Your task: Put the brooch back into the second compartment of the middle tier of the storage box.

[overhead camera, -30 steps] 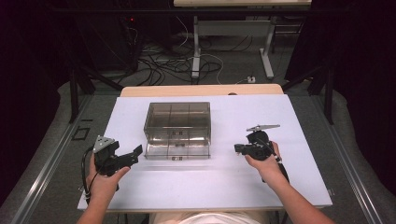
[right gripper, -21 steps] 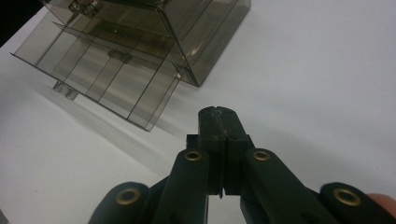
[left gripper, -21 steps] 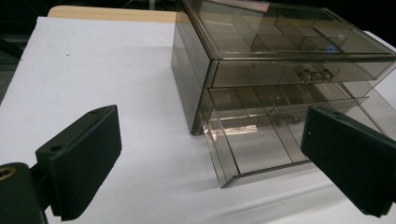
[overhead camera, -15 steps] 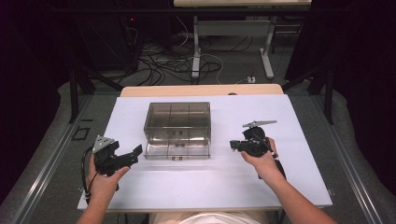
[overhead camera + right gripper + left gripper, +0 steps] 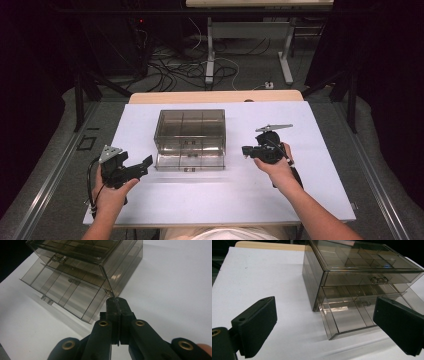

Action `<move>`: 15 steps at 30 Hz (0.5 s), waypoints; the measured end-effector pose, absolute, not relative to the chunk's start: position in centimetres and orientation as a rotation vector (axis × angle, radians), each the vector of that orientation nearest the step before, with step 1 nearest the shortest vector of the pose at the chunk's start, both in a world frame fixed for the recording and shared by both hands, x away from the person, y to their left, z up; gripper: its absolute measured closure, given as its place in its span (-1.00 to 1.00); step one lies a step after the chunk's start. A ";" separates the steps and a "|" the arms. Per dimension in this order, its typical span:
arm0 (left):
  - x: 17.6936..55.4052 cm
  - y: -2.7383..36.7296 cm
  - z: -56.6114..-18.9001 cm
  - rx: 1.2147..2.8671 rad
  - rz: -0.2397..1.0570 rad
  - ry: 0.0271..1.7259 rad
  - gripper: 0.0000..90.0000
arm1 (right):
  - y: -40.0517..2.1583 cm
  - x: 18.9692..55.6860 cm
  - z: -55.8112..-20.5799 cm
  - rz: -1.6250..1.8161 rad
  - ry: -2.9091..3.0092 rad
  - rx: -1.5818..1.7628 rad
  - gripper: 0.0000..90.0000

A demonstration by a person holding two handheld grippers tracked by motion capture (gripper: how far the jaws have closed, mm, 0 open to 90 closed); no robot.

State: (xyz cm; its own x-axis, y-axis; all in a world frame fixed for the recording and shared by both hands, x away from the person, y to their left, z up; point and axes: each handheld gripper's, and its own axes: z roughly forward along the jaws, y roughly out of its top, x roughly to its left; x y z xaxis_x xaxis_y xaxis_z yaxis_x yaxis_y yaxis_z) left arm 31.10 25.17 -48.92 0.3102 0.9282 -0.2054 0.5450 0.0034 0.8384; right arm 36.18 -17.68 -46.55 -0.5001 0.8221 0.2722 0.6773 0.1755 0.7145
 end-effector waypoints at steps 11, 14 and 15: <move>31.1 25.2 -48.9 1.663 0.523 1.354 -0.88 | -16.4 36.5 -45.9 1.226 2.287 1.429 1.00; 31.1 25.2 -48.9 1.662 0.522 1.354 -0.88 | -16.0 36.6 -45.8 1.231 2.289 1.419 1.00; 31.1 25.2 -48.9 1.663 0.521 1.354 -0.88 | -15.9 36.6 -45.8 1.234 2.292 1.416 1.00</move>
State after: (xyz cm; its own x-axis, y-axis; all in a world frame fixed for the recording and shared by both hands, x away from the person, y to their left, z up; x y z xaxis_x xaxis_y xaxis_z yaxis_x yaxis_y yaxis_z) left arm 31.09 25.20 -48.89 0.3108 0.9270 -0.2098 0.5472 0.0060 0.8370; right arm 36.62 -15.89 -45.80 -0.5310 0.8072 0.2576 0.6594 0.2028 0.7239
